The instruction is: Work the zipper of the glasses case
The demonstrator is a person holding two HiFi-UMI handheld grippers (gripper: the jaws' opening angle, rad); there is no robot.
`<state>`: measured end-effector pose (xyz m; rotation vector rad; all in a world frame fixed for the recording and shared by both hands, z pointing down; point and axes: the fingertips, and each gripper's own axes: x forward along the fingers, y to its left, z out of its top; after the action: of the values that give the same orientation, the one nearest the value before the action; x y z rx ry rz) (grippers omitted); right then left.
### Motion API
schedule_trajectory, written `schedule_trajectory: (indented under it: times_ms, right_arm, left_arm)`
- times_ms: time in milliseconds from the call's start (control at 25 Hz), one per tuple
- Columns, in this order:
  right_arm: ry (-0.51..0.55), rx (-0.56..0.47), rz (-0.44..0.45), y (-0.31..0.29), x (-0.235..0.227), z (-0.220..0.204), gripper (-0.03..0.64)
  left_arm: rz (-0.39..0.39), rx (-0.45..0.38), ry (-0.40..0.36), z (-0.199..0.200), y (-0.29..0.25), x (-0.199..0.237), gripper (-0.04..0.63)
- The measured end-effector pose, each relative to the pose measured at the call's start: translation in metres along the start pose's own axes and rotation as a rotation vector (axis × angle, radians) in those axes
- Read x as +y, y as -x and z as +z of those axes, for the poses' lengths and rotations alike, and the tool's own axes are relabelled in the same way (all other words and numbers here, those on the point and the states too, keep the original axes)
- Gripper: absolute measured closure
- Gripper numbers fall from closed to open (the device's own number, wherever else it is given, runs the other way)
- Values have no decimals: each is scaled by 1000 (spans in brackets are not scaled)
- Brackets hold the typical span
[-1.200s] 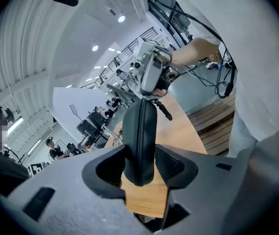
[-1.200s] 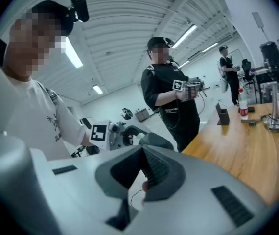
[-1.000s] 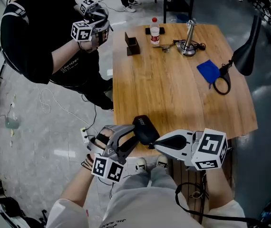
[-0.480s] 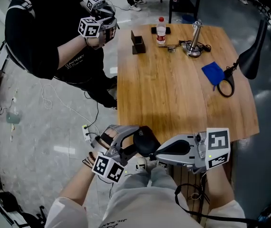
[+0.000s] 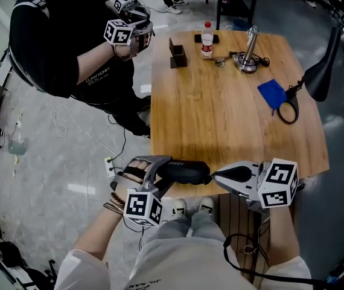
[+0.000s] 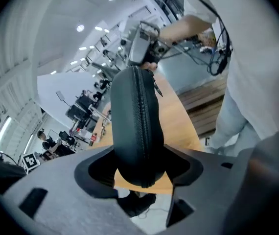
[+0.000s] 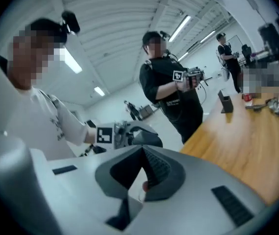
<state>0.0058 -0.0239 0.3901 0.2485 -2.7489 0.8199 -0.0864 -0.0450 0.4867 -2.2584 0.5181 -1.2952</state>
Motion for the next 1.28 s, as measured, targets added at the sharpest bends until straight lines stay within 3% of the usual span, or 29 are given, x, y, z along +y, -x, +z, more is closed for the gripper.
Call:
schedule_trajectory:
  times_ms: [160, 320, 520, 760, 1120, 1280]
  right_arm:
    - [10, 167, -216, -8, -18, -20, 615]
    - [175, 294, -435, -9, -17, -26, 615]
    - [181, 254, -432, -14, 6, -20, 616]
    - [105, 229, -445, 4, -12, -27, 615]
    - [85, 225, -459, 15, -25, -27, 617]
    - [77, 242, -446, 15, -34, -36, 617]
  left_arm:
    - [-32, 161, 17, -14, -17, -8, 319]
    - [-50, 224, 46, -17, -26, -14, 325]
    - [-34, 222, 65, -16, -23, -14, 331]
    - [-18, -17, 106, 3, -3, -12, 328]
    - [-12, -181, 64, 28, 17, -6, 324]
    - [2, -184, 18, 34, 21, -6, 325]
